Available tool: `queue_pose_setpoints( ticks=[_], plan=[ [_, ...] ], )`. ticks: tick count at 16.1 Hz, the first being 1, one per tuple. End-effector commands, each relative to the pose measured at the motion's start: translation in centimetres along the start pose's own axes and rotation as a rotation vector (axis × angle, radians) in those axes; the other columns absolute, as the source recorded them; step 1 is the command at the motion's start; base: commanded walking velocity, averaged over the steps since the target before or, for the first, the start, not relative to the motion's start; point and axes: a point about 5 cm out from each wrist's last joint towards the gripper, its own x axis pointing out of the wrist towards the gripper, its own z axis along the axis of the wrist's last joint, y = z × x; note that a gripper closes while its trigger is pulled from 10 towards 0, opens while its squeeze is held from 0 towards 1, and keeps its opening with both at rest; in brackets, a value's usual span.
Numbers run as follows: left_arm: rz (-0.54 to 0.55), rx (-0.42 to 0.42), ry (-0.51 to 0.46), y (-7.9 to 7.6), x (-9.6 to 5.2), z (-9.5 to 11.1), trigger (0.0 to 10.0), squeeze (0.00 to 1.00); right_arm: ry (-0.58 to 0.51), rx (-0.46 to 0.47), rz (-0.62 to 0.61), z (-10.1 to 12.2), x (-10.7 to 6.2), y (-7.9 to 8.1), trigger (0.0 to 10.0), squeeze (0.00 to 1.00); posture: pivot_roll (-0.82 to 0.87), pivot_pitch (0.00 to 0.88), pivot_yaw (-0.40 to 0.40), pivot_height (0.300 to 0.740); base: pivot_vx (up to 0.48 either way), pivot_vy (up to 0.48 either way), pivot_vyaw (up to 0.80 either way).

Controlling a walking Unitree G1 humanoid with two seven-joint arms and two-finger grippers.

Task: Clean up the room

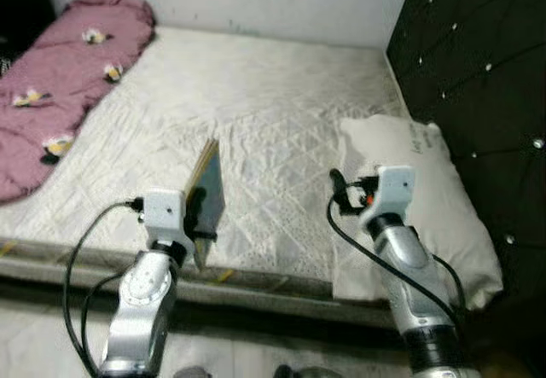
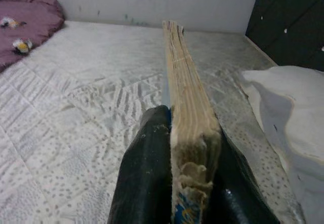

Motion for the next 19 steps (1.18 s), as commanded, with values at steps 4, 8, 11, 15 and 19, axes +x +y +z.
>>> queue_pose_setpoints(
  ticks=[4, 8, 11, 15, 19],
  plan=[
    [-0.016, -0.013, -0.061, -0.2, -0.01, 1.09, 10.0, 0.0, -0.022, -0.019, -0.009, 0.6, 0.17, -0.42, 10.0, 0.0, -0.04, 0.0, -0.062, 0.74, 0.376, 0.0, 0.0],
    [-0.019, -0.017, -0.059, -0.33, 0.04, 1.04, 10.0, 0.0, -0.023, -0.019, -0.008, 0.62, 0.27, -0.44, 10.0, 0.0, -0.04, 0.0, -0.064, 0.74, 0.399, 0.0, 0.0],
    [-0.021, -0.017, -0.059, -0.37, 0.08, 1.07, 10.0, 0.0, -0.023, -0.015, -0.008, 0.61, 0.28, -0.42, 10.0, 0.0, -0.04, 0.0, -0.064, 0.74, 0.389, 0.0, 0.0],
    [0.03, 0.004, -0.032, -0.35, 0.28, 0.71, 10.0, 0.0, -0.017, -0.008, -0.018, 0.55, 0.27, -0.63, 10.0, 0.0, -0.04, 0.0, -0.065, 0.74, 0.178, 0.0, 0.0],
    [0.051, -0.018, -0.015, -0.22, 0.23, 0.38, 10.0, 0.0, -0.005, 0.002, -0.024, 0.37, 0.16, -0.62, 10.0, 0.0, -0.04, 0.0, -0.065, 0.74, 0.0, 0.0, -0.35]
  ],
)
